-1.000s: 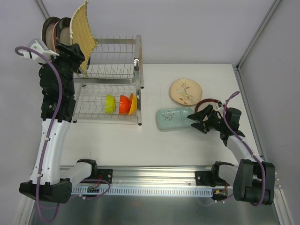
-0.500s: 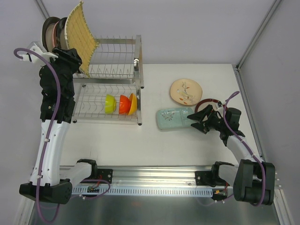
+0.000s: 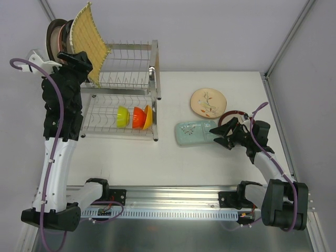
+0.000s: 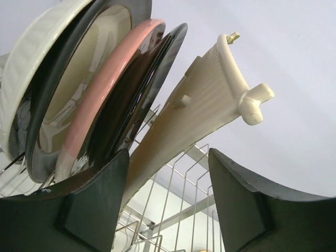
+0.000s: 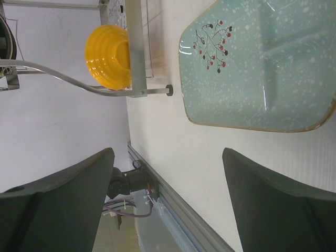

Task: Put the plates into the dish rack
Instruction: Insert the plate into the dish rack, then grab a plate with the right arm

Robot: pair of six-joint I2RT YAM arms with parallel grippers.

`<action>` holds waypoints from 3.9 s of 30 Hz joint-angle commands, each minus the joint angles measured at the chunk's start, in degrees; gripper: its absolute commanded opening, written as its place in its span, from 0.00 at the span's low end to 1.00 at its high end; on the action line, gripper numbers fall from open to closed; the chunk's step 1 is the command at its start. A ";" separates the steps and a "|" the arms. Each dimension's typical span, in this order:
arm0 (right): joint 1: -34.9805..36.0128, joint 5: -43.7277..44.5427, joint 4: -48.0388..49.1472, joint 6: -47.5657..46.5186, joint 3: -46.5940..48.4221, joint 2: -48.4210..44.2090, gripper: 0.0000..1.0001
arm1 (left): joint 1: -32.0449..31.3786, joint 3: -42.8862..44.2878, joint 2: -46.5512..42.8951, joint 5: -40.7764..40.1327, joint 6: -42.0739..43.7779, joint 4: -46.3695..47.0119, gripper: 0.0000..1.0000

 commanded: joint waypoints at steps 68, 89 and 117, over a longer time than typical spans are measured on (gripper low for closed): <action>9.27 33.88 -19.44 -14.03 14.08 11.33 0.63 | 1.35 -51.30 -53.93 37.47 15.25 -12.45 0.99; 15.86 33.45 -16.62 -8.23 5.40 8.36 0.18 | 1.35 -51.30 -53.14 37.91 15.08 -12.89 0.99; 22.98 43.20 -32.01 -28.18 22.52 8.17 0.51 | 1.35 -50.95 -51.56 38.35 15.34 -12.97 0.99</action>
